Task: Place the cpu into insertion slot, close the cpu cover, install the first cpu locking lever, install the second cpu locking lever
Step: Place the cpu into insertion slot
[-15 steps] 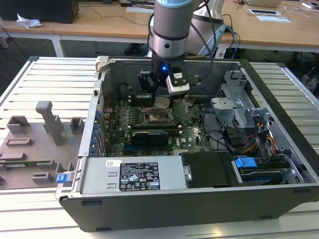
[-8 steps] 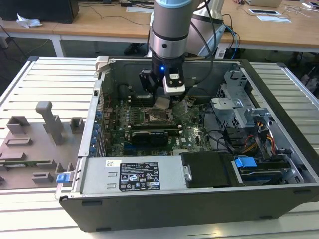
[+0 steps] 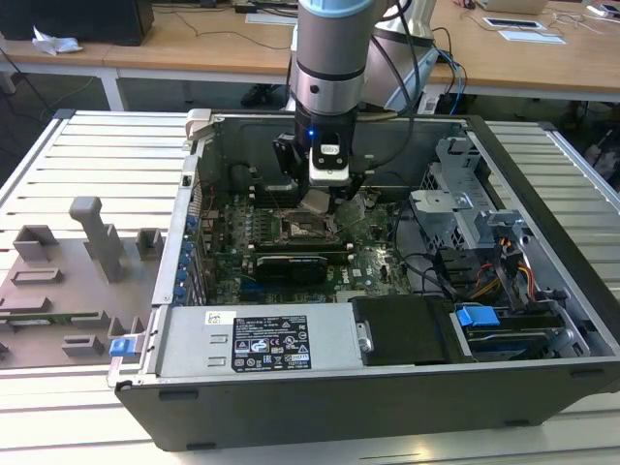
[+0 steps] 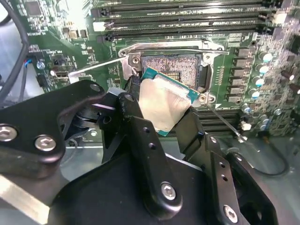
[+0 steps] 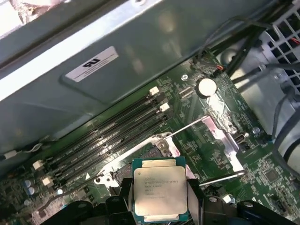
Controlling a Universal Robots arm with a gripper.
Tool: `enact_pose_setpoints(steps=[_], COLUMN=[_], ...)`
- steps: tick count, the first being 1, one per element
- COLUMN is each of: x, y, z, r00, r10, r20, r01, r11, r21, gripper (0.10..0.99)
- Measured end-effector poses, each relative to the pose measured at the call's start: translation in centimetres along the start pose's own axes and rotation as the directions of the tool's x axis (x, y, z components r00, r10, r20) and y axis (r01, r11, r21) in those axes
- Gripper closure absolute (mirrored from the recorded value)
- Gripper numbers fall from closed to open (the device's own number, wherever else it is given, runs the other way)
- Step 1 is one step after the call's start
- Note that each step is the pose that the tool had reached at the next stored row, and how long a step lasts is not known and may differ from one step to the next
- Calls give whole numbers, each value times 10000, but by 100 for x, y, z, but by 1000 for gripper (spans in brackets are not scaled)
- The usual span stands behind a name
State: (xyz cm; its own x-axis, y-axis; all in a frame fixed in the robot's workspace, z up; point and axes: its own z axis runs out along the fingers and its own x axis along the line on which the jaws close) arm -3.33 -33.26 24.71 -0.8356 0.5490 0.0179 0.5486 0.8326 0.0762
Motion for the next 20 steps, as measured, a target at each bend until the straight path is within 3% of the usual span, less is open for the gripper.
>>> enact_pose_setpoints(steps=[6, 12, 13, 20], x=[0, 0, 0, 0], y=[-1, -1, -1, -2], z=[7, 14, 16, 21], r00=[9953, 9774, 9721, 9508], r10=[961, 2106, 2337, 3089], r20=[77, 168, 187, 244], r01=[-961, -2106, -2337, -3088], r11=[9954, 9776, 9723, 9511], r21=[-14, -41, -47, -74], gripper=[541, 541, 541, 541])
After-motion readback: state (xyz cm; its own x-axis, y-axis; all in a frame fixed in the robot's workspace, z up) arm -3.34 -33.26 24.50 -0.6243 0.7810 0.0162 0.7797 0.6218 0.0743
